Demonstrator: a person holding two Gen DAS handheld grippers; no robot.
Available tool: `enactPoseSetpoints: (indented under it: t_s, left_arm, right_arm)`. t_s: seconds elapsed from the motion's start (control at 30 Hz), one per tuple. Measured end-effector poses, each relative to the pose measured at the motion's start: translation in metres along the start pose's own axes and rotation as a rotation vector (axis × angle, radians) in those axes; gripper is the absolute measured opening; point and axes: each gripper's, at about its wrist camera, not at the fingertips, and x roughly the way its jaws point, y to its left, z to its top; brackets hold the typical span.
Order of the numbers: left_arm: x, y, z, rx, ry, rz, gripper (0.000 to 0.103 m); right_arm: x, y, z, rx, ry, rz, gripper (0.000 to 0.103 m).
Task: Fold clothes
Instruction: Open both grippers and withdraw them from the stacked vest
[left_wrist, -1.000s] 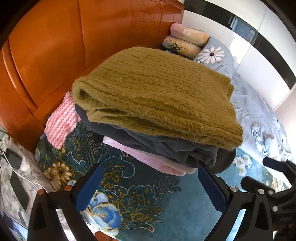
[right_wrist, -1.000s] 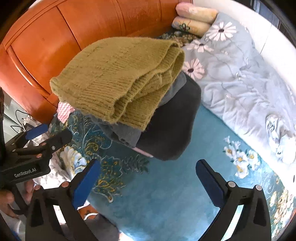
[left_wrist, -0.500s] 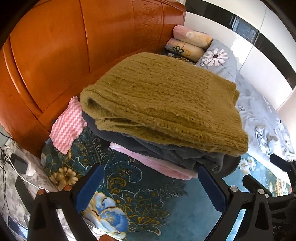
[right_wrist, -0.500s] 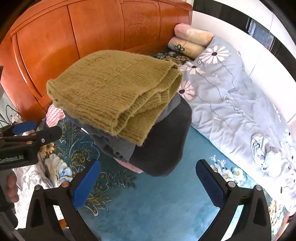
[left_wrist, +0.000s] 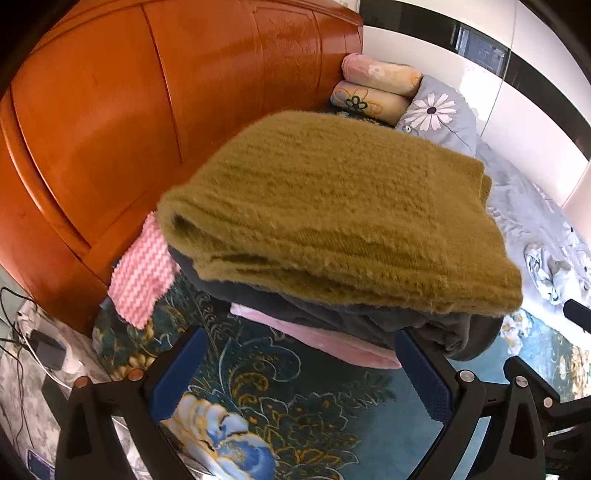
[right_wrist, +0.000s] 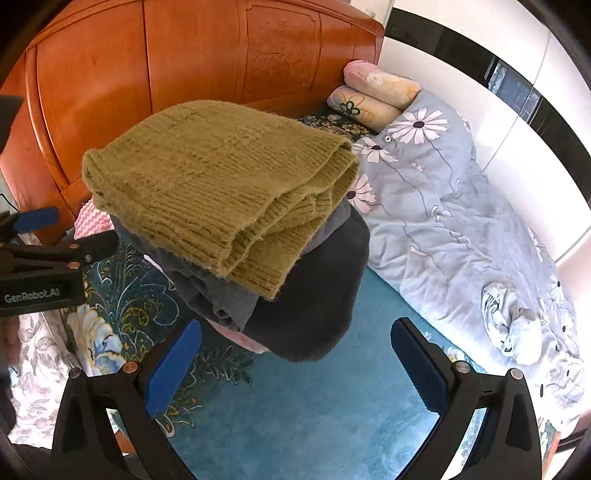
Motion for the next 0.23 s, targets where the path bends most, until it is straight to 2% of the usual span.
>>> enactPoseSetpoints:
  t_s: [0.23]
  left_arm:
    - [0.0052, -0.0021, -0.0055, 0.024, 0.018, -0.011, 0.103]
  right_arm:
    - [0.0053, 0.0031, -0.0012, 0.011, 0.031, 0.002, 0.103]
